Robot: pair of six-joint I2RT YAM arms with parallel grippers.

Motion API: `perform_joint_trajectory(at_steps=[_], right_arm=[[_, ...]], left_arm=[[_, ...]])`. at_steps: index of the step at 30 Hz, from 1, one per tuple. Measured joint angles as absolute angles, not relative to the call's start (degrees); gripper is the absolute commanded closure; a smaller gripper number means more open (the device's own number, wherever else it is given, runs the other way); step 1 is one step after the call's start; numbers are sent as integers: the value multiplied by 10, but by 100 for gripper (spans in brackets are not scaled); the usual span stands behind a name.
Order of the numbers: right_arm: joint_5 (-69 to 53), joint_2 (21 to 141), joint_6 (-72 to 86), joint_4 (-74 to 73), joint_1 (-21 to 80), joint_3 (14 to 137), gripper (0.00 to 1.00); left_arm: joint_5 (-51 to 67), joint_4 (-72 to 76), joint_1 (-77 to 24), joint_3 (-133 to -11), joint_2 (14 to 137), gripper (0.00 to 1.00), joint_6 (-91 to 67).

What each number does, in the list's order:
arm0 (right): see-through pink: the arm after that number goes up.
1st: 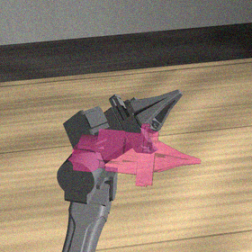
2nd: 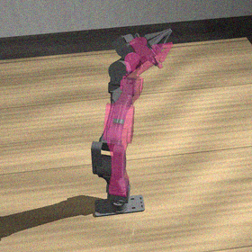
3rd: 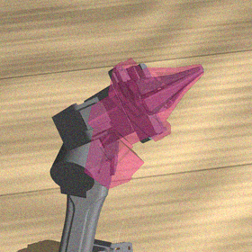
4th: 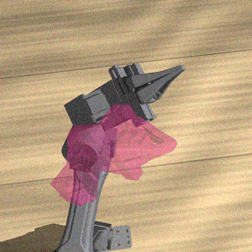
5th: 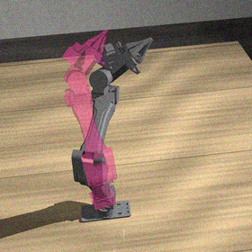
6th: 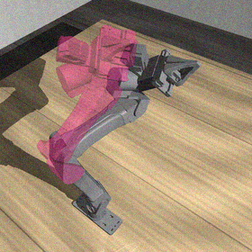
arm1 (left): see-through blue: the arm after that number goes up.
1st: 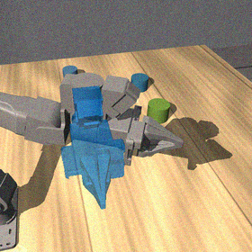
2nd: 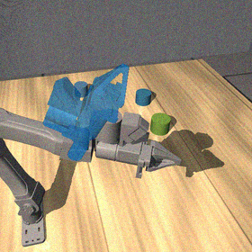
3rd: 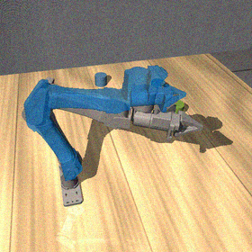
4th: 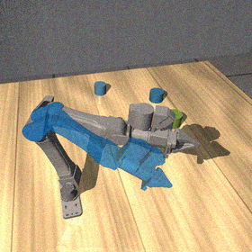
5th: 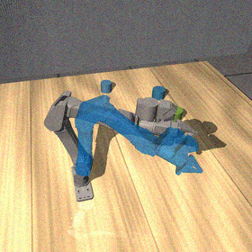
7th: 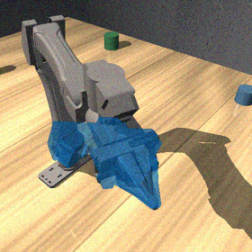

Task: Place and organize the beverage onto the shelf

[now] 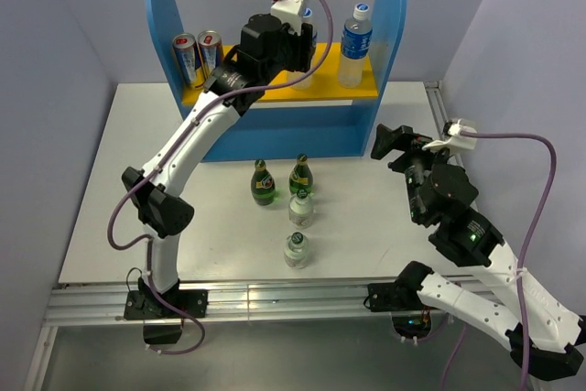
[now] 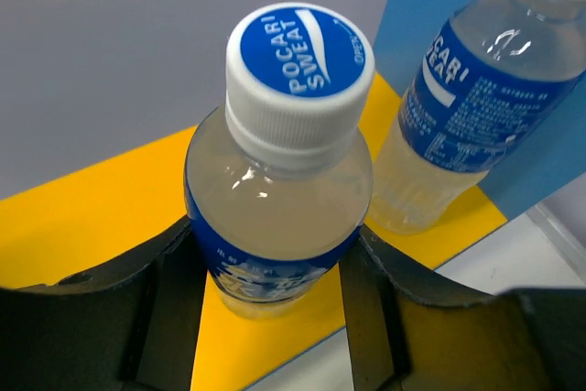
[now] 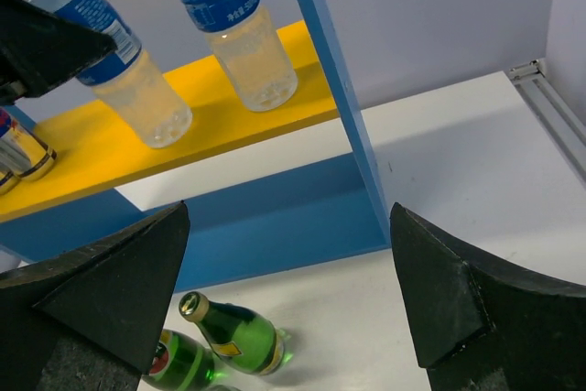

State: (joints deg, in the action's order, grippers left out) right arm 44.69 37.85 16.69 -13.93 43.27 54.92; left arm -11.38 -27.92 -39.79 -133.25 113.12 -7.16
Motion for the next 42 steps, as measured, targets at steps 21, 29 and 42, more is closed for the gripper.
perform_joint_trajectory(at_steps=[21, 29, 42], right_arm=[[456, 368, 169, -137, 433, 536, 4], [456, 369, 171, -136, 433, 531, 4], [455, 370, 176, -135, 433, 528, 4]], left_arm=[[52, -126, -383, -1301, 1174, 1, -102], [38, -101, -384, -1250, 1140, 1, -99], [-120, -22, -463, -753, 705, 1, -87]])
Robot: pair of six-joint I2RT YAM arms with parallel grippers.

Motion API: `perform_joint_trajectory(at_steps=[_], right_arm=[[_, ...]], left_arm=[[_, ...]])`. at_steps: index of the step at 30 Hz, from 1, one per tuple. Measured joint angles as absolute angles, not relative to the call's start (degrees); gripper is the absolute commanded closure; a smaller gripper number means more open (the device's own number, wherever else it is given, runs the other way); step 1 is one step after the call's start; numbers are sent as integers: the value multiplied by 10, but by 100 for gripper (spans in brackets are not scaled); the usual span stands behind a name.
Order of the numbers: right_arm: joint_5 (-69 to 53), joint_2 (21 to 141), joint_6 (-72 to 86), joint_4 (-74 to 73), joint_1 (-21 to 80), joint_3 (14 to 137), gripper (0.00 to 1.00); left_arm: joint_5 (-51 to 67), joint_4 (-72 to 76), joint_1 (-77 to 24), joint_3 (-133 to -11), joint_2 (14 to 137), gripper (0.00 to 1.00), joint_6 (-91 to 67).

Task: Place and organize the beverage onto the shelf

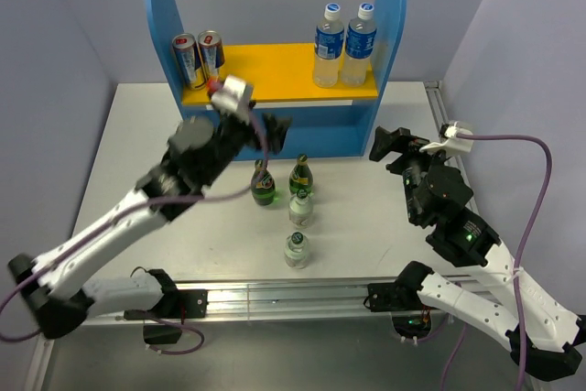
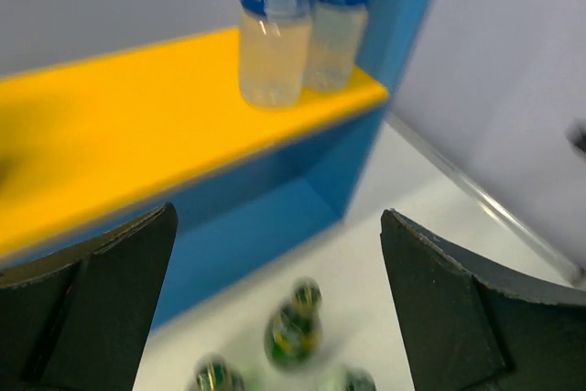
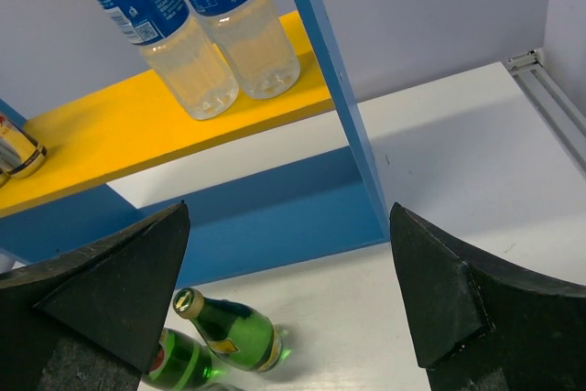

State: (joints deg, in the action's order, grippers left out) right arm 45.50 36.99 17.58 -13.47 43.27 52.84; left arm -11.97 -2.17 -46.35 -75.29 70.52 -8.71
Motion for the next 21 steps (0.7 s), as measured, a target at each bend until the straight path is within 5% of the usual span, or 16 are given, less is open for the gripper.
perform_joint_trajectory(at_steps=[8, 14, 21], right_arm=[[441, 380, 189, -132, 433, 524, 3], [430, 390, 197, -135, 433, 519, 3], [428, 390, 197, -143, 433, 519, 3]], left_arm=[[-253, 52, -554, -364, 468, 1, -186], [-312, 97, -556, -239, 530, 1, -259], [-349, 233, -555, -230, 671, 1, -277]])
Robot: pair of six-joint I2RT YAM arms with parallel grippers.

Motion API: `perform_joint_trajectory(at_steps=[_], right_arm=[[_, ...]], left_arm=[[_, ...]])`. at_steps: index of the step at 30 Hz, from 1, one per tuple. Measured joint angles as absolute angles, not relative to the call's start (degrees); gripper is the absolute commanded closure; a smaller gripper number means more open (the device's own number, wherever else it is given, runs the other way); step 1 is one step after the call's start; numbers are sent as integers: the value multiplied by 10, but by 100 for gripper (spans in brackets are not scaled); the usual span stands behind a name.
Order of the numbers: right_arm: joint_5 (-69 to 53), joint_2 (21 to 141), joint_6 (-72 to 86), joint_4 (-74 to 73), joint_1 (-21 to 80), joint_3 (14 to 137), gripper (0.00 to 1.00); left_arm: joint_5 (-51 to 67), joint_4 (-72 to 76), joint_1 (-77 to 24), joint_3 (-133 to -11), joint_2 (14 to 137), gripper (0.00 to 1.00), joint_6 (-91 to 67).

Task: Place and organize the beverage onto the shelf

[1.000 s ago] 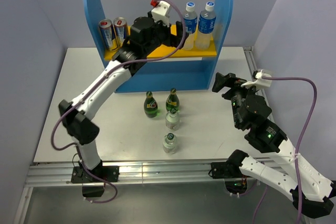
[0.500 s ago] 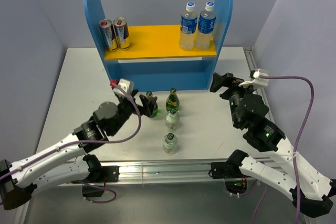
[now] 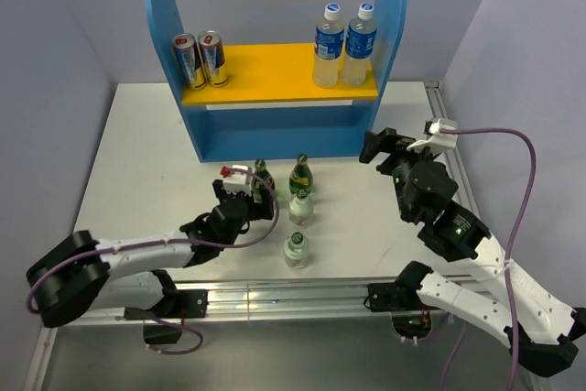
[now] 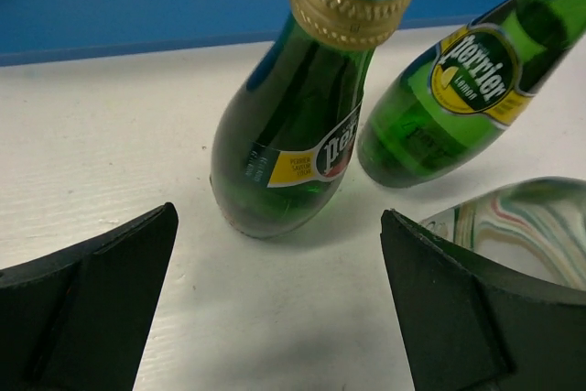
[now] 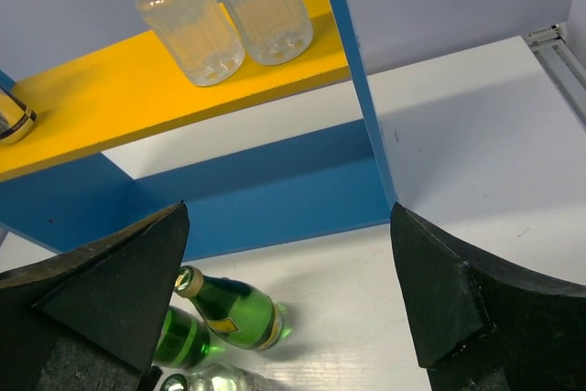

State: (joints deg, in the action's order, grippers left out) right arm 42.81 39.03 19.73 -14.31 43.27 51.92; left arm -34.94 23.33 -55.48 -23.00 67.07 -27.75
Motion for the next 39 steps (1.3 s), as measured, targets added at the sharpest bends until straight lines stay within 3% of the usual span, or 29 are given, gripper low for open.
perform_joint_trajectory(at_steps=[14, 18, 20, 23, 24, 25, 39], right_arm=[[430, 383, 197, -160, 433, 519, 3], [430, 382, 197, -161, 433, 519, 3], [430, 383, 197, -162, 433, 519, 3], [430, 386, 197, -163, 433, 519, 3], [430, 387, 197, -163, 433, 519, 3], [430, 388, 197, -163, 433, 519, 3], [423, 394, 197, -163, 433, 519, 3]], left_arm=[[-340, 394, -495, -280, 875, 3, -258], [-328, 430, -476, -291, 911, 24, -255], [-326, 446, -470, -298, 927, 40, -250], [-328, 458, -465, -309, 942, 76, -241], [-328, 460, -465, -312, 945, 96, -239], [-328, 460, -464, -314, 947, 100, -236], [-318, 377, -403, -329, 909, 100, -189]])
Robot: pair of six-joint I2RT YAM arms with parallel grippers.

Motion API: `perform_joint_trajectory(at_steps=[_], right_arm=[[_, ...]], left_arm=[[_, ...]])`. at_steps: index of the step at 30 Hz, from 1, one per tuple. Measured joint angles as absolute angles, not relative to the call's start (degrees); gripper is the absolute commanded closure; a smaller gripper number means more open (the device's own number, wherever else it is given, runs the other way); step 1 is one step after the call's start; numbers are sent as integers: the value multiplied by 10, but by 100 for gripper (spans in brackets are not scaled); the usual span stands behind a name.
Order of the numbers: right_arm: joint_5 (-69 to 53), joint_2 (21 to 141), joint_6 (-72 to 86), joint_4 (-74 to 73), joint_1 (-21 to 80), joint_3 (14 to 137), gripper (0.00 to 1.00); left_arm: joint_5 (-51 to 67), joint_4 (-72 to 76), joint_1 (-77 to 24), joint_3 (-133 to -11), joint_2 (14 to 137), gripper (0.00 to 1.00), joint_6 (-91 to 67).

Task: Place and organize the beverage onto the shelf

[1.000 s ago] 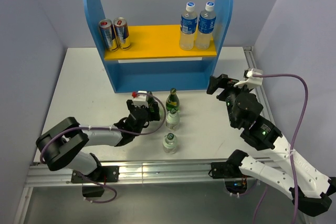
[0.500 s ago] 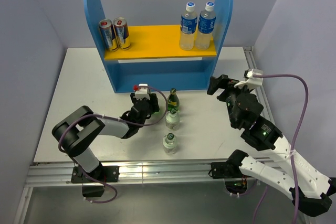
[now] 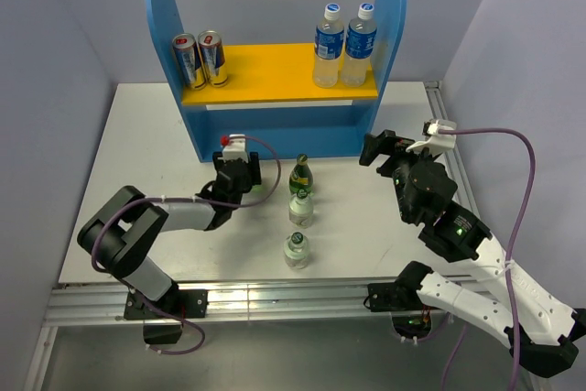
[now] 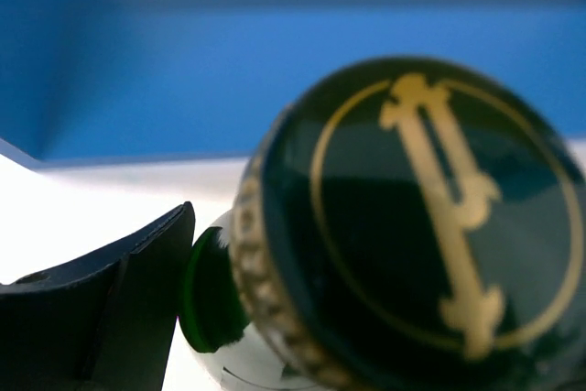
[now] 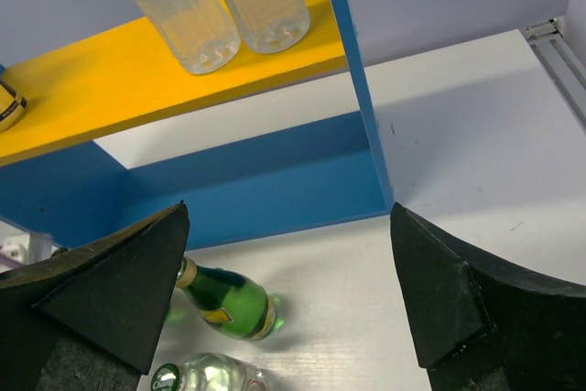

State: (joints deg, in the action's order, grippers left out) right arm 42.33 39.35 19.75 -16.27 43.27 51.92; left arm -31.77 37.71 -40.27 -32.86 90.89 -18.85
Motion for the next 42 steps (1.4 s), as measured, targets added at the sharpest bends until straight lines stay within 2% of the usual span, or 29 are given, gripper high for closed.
perform_joint_trajectory(at_steps=[14, 26, 29, 30, 33, 34, 35, 42], right_arm=[[420, 396, 199, -163, 433, 519, 3], [420, 405, 200, -161, 433, 519, 3], [420, 408, 199, -160, 433, 519, 3], [420, 409, 200, -160, 433, 519, 3], [420, 409, 200, -160, 433, 517, 3], [420, 408, 200, -159, 433, 517, 3], [420, 408, 201, -159, 433, 517, 3], [420, 406, 201, -159, 433, 513, 3]], left_arm=[[-254, 362, -245, -445, 962, 100, -171], [-234, 362, -204, -511, 1046, 100, -181], [-242, 365, -201, -530, 1063, 72, -185], [-243, 365, -200, -535, 1067, 47, -186], [-241, 364, -197, -541, 1071, 21, -187], [-240, 364, -197, -542, 1071, 5, -185], [-231, 363, -198, -542, 1071, 1, -182], [-226, 370, -204, -543, 1071, 1, -193]])
